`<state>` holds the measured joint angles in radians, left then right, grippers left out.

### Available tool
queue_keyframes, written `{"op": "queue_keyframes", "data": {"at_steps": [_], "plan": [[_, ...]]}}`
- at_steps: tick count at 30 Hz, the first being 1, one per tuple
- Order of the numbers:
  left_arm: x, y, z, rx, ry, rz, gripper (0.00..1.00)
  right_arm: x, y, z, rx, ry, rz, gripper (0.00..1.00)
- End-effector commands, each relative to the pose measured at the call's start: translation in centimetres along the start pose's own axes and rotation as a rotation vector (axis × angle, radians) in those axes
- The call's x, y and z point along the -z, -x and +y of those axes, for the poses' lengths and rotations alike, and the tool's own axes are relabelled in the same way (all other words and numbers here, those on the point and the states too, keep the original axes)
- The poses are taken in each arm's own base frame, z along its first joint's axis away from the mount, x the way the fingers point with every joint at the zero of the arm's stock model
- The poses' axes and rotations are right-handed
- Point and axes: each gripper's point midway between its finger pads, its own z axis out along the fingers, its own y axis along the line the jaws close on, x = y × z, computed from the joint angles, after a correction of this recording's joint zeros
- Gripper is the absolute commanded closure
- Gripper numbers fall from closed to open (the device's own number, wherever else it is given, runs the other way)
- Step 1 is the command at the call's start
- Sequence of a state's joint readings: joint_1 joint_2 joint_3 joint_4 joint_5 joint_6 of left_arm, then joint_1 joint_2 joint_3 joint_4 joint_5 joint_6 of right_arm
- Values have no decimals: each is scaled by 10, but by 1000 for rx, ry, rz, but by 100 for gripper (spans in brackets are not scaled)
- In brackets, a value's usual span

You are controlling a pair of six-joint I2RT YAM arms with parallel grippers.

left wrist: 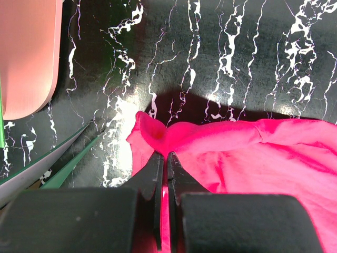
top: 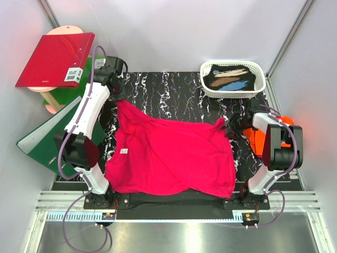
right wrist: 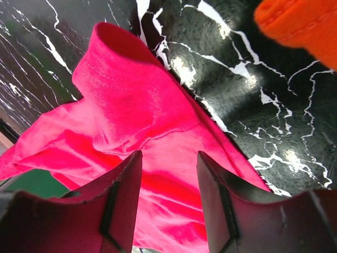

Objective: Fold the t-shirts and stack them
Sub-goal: Flatten out the tshirt

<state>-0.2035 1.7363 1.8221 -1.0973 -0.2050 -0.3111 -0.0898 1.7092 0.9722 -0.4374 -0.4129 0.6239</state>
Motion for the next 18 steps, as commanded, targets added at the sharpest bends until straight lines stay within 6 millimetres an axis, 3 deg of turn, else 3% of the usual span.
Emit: {"op": "queue_keyframes", "data": {"at_steps": [1,10,14,18], "plan": [[7,12,1,1,-14,-53,100,3,16,9,6,18,-48,46],[6,12,2,4,-6,-54,100,-18,14,-15,-19,-61,10,46],[7,11,3,4,-4,-53,100,-29,22,-14,-10,-64,18,47],[7,8,4,0,-1,-50,100,-37,34,-7,8,-46,11,80]]}}
